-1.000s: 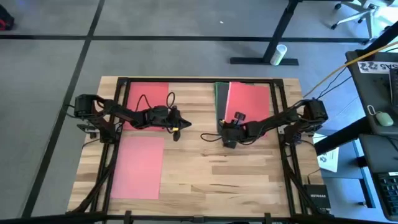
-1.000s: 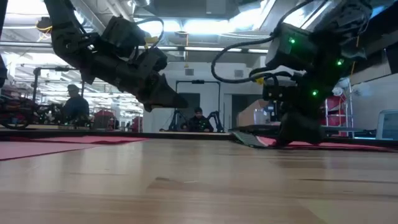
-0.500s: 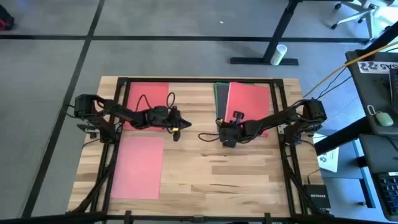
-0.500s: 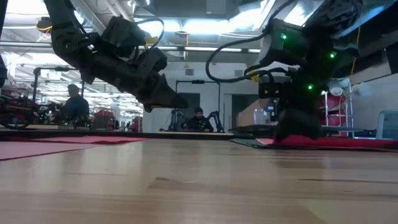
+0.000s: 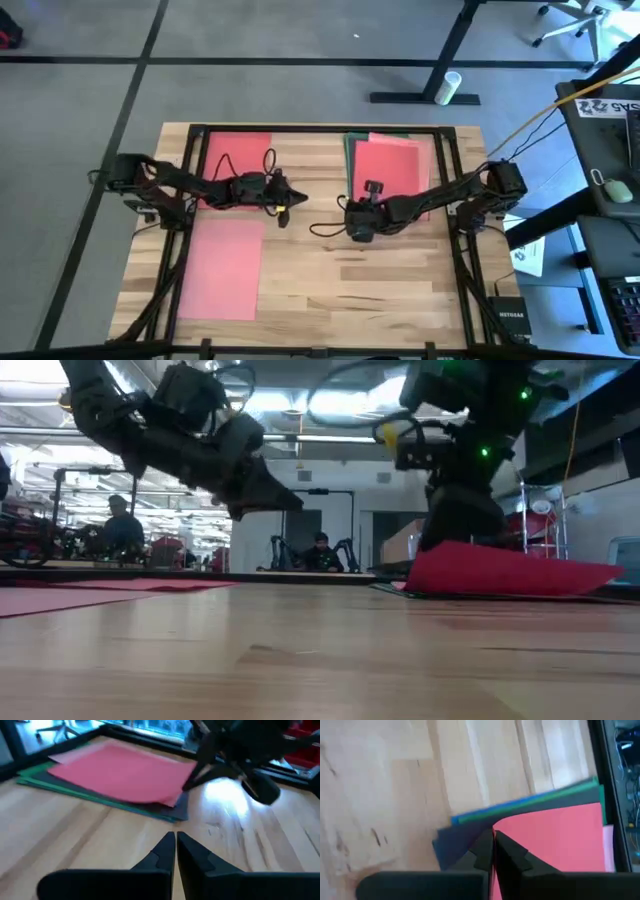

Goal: Organize paper
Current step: Stack the red paper on top of the red papers

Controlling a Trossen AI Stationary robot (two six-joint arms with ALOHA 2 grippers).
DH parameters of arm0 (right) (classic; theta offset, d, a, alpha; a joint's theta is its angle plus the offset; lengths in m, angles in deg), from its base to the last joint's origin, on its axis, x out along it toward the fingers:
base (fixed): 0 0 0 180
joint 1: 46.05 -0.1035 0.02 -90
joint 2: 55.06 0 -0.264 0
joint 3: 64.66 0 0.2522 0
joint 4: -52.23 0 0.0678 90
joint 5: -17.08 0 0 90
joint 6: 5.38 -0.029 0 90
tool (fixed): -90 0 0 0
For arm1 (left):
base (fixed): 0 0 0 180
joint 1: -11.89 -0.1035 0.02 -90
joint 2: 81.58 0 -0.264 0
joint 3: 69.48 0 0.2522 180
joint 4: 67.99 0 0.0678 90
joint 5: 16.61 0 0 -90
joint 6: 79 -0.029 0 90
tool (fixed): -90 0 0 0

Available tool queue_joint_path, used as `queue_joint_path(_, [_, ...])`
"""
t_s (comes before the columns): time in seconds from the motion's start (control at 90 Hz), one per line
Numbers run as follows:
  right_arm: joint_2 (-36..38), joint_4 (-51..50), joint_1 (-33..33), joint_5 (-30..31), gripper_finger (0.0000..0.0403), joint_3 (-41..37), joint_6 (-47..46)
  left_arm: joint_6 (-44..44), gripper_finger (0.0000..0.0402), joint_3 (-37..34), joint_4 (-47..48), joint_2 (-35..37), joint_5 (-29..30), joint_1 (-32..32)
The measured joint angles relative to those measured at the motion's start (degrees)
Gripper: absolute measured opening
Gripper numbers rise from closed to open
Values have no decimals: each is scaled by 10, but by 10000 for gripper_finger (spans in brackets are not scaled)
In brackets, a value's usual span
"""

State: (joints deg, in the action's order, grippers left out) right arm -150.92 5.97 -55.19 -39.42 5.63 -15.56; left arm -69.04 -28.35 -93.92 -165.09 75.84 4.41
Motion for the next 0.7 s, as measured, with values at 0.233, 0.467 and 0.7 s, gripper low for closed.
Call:
queue_joint_path(0.233, [0,114,22,-40,0,1,87,1,0,-21,60,124,19,0])
queue_joint_path(0.467, [1,219,55,-104,0,1,159,14,0,-85,60,254,42,0])
queue_joint_path(0.7, [1,296,86,-174,0,4,195,19,0,-131,63,339,42,0])
